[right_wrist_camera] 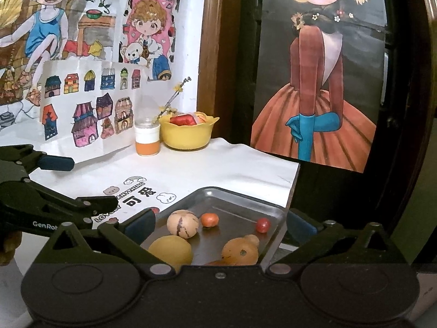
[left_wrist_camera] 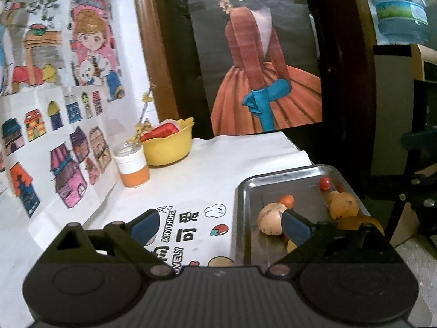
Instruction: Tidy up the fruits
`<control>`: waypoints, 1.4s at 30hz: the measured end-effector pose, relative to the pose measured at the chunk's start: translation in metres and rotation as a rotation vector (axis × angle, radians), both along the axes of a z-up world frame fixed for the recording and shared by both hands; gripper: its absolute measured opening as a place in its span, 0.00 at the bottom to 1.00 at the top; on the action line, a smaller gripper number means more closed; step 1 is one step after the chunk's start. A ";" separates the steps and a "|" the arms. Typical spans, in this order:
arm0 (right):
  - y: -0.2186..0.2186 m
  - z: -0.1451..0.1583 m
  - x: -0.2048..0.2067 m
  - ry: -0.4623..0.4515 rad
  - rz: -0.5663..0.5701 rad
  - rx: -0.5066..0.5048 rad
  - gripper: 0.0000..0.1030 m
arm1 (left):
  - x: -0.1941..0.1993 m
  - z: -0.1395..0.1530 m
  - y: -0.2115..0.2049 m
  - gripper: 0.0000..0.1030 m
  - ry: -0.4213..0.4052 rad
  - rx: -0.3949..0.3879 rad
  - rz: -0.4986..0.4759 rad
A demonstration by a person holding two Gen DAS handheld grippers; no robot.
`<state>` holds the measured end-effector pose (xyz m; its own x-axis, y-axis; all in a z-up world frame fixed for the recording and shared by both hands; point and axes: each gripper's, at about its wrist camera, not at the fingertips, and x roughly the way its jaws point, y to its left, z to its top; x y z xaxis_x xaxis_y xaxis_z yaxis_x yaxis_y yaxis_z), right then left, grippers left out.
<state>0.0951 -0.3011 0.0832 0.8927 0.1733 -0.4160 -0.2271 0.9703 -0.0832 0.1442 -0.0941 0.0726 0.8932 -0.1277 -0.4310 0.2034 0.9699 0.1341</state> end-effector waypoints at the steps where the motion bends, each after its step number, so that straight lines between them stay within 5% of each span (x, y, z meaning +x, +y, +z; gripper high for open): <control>1: 0.001 0.000 -0.002 -0.003 -0.001 0.001 0.99 | -0.001 0.000 0.002 0.96 -0.002 -0.007 0.005; 20: 0.008 -0.006 -0.055 -0.025 -0.039 0.041 0.99 | -0.053 0.000 0.028 1.00 -0.036 -0.105 0.097; 42: 0.018 -0.029 -0.096 0.005 -0.046 0.060 0.99 | -0.099 -0.021 0.045 1.00 0.024 -0.172 0.153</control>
<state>-0.0009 -0.2833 0.0540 0.8983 0.1573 -0.4102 -0.1828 0.9829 -0.0232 0.0456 -0.0494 0.0520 0.8977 -0.0650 -0.4358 0.0536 0.9978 -0.0384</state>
